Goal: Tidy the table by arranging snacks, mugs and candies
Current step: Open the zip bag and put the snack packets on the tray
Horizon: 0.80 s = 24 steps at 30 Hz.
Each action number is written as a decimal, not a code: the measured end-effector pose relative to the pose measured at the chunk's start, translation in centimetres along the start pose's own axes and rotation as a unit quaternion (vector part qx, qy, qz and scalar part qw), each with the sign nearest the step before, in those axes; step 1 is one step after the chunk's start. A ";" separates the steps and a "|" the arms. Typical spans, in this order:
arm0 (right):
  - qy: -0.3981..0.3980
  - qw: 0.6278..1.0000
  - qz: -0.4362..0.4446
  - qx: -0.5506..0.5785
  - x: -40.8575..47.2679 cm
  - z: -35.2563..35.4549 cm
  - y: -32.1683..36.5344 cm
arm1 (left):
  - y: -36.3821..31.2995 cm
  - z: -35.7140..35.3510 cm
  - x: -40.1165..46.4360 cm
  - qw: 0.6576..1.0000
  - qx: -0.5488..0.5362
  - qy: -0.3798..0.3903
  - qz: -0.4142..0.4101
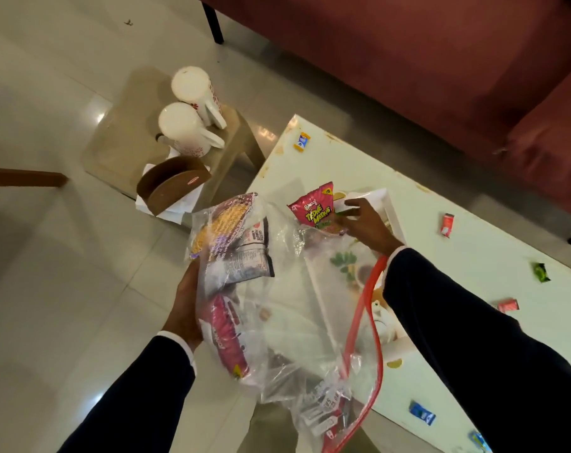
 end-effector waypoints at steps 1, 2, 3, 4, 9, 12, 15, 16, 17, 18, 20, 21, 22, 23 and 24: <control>-0.021 0.999 -0.019 0.041 -0.6 1.0 -0.2 | 0.3 -0.3 -0.1 1.000 -0.013 0.017 0.011; -0.042 0.994 -0.037 0.090 -1.4 2.2 -0.7 | 0.0 -1.3 -0.8 0.999 -0.020 0.032 0.022; -0.057 0.986 -0.059 0.145 -2.7 3.6 -1.5 | 0.1 -1.8 -1.0 0.998 -0.034 0.046 0.029; -0.059 0.975 -0.086 0.196 -4.2 5.1 -2.4 | 0.1 -2.5 -1.3 0.996 -0.049 0.058 0.041; -0.002 0.934 -0.192 0.303 -14.1 9.5 -8.0 | 0.8 -5.7 -1.8 0.986 -0.077 0.110 0.102; -0.002 0.931 -0.189 0.311 -19.6 11.0 -10.6 | 1.4 -8.1 -1.9 0.990 -0.040 0.114 0.073; -0.003 0.945 -0.126 0.302 -23.3 12.4 -11.7 | 2.4 -10.3 -1.9 0.991 0.001 0.122 0.051; -0.002 0.950 -0.097 0.297 -24.3 12.9 -11.8 | 2.8 -10.9 -2.0 0.991 0.012 0.122 0.049; 0.000 0.952 -0.069 0.297 -24.8 13.4 -11.9 | 3.3 -11.3 -2.0 0.991 0.024 0.124 0.051; 0.001 0.950 -0.049 0.307 -25.4 13.9 -12.0 | 3.8 -11.7 -1.9 0.991 0.040 0.120 0.052; 0.009 0.942 -0.021 0.335 -25.8 15.4 -12.4 | 4.7 -12.5 -2.0 0.989 0.085 0.116 0.044; 0.031 0.930 -0.012 0.366 -25.9 15.9 -12.3 | 5.1 -13.0 -2.2 0.987 0.107 0.113 0.032; 0.068 0.911 -0.010 0.407 -25.9 16.4 -12.4 | 5.4 -13.6 -2.6 0.985 0.127 0.114 0.018; 0.117 0.883 -0.021 0.454 -25.8 16.6 -12.5 | 6.0 -14.1 -3.1 0.983 0.141 0.116 0.016; 0.156 0.856 -0.041 0.491 -25.7 16.6 -12.3 | 6.6 -14.7 -3.5 0.981 0.148 0.119 0.026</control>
Point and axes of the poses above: each hand's wrist, its own x-axis towards the middle knuckle, its own z-axis out of the back of the hand, y = z × x, the point moved 3 cm from there along x, towards the middle knuckle, and after that the axes turned 9 degrees about -y, right-handed, at the moved point
